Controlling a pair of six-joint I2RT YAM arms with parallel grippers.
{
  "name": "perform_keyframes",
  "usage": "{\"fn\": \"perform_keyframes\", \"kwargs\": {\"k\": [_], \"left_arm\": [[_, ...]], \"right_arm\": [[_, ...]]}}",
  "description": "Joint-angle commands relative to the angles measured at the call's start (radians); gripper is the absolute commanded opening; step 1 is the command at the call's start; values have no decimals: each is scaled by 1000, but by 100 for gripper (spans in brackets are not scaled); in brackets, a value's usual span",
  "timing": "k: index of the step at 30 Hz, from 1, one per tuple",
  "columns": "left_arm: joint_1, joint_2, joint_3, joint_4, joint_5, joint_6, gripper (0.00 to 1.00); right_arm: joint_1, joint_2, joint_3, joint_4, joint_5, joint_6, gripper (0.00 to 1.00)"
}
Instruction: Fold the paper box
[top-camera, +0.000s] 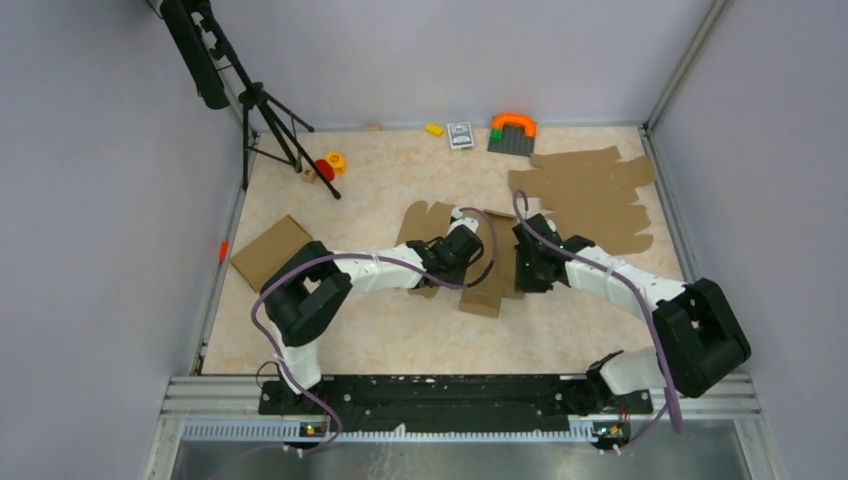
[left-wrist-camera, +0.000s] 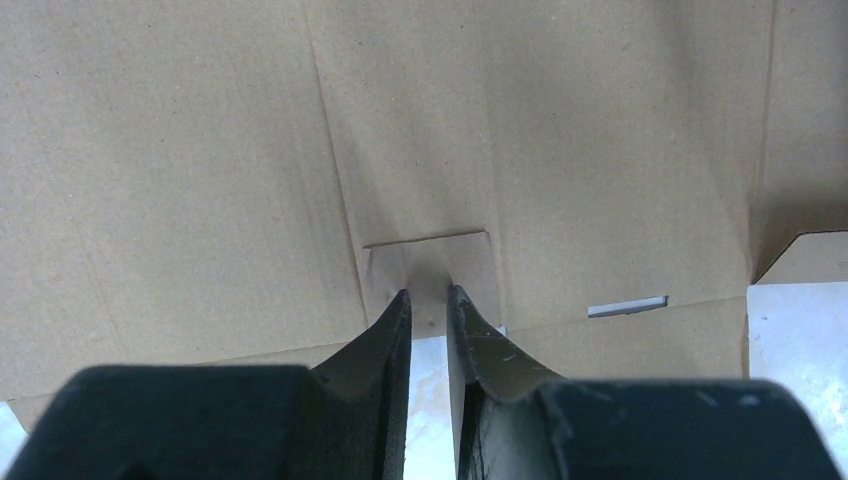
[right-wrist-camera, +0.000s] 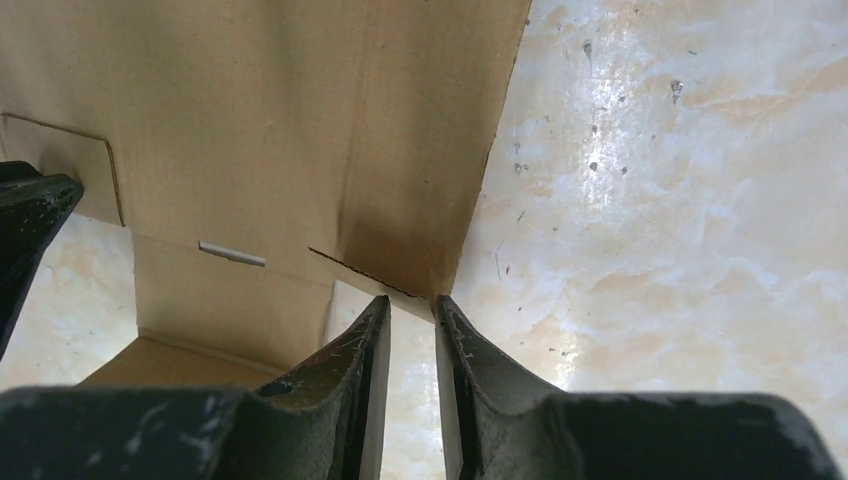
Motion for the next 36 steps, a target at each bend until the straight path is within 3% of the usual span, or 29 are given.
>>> {"fn": "perform_keyframes", "kwargs": {"k": [1,9,20,36], "left_arm": [[7,26,-28,-50,13,9,20],[7,24,-25,-67,17,13,20],[-9,4,-41,-109,57,2,18],[-158,-141,-167,-217,37,-144,18]], "right_arm": [[13,30,34,16,3,5,23],[13,141,9,63,54,5,23],[46,118,-17,-3,87,-51,26],[185,-117,-139,-76,-1,78,24]]}}
